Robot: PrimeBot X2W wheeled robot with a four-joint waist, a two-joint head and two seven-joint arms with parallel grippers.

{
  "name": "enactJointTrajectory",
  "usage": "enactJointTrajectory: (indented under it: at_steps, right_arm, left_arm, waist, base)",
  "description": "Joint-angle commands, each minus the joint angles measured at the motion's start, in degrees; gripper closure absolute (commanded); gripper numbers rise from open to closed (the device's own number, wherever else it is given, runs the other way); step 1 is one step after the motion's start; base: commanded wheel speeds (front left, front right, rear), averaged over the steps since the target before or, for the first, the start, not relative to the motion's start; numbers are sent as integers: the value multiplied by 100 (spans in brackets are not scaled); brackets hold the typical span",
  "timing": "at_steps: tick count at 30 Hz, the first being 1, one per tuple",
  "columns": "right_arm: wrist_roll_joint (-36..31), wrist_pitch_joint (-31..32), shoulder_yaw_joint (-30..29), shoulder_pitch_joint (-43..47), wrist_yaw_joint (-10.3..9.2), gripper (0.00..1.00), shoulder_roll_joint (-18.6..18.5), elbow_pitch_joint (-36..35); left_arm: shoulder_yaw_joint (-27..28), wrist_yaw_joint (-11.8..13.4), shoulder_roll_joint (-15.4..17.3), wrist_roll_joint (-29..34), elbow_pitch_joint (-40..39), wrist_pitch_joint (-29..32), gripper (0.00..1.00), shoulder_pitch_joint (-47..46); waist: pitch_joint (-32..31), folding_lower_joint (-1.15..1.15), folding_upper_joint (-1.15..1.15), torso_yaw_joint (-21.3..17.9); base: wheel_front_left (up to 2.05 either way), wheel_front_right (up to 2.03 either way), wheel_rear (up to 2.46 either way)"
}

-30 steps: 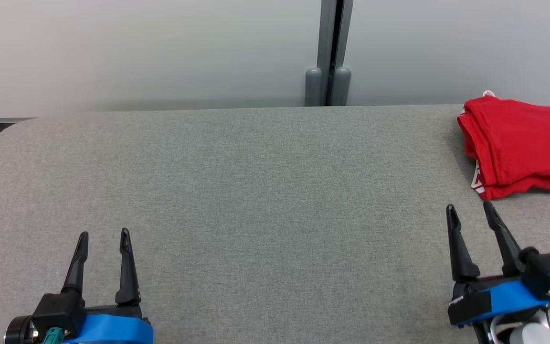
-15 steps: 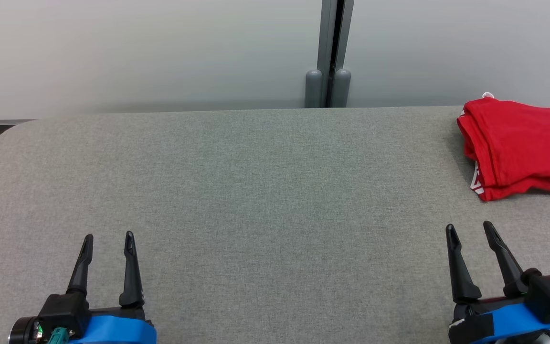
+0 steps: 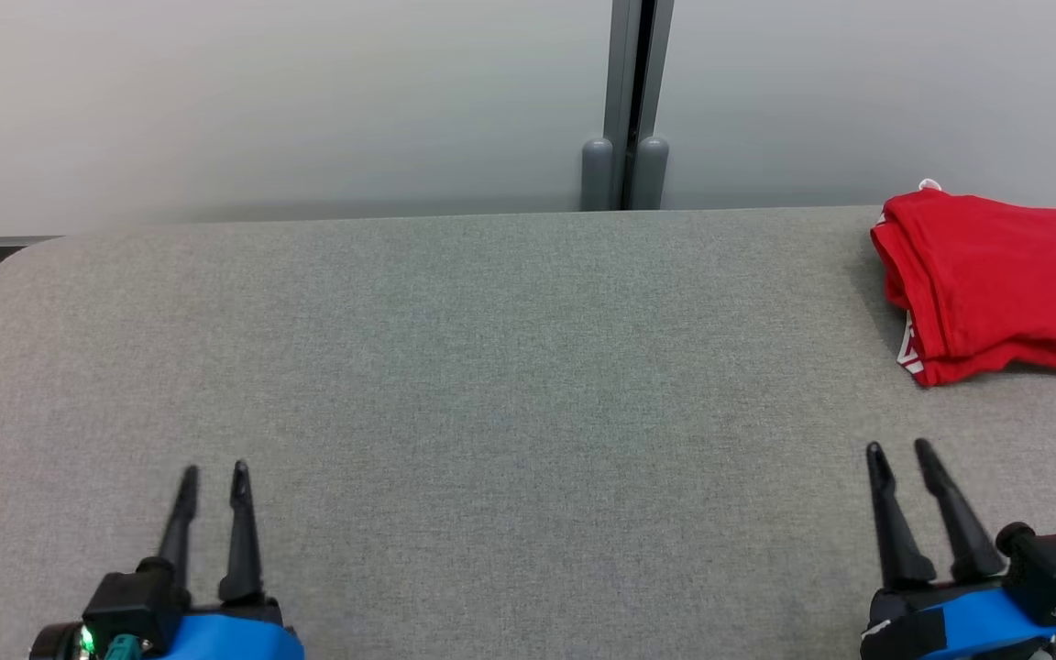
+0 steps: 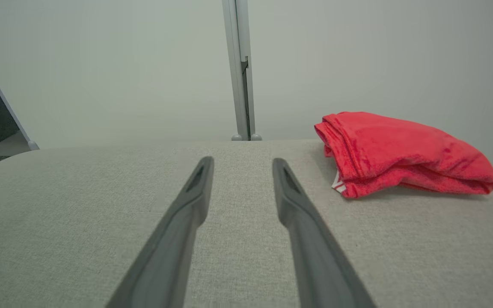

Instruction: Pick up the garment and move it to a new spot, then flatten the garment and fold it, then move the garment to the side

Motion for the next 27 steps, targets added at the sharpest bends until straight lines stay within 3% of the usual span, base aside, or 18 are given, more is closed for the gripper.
enactJointTrajectory:
  at_steps: [1, 4, 27]
  right_arm:
    - [18, -1, 2, 2, 0, 100, -1, -4]
    - [98, 11, 13, 8, 0, 100, 5, 129]
    - [2625, 385, 19, -252, 0, 100, -93, 399]
  left_arm:
    - [10, -2, 1, -18, 5, 9, 100, -15]
    - [25, -4, -31, -96, 165, 60, 100, 20]
    - [123, -75, -22, -2613, 148, 663, 100, -202]
  waist:
    - [-1, 0, 0, 0]
    - [-4, 0, 0, -1]
    - [-60, 0, 0, -10]
  base:
    - [0, 0, 0]
    - [0, 0, 0]
    - [0, 0, 0]
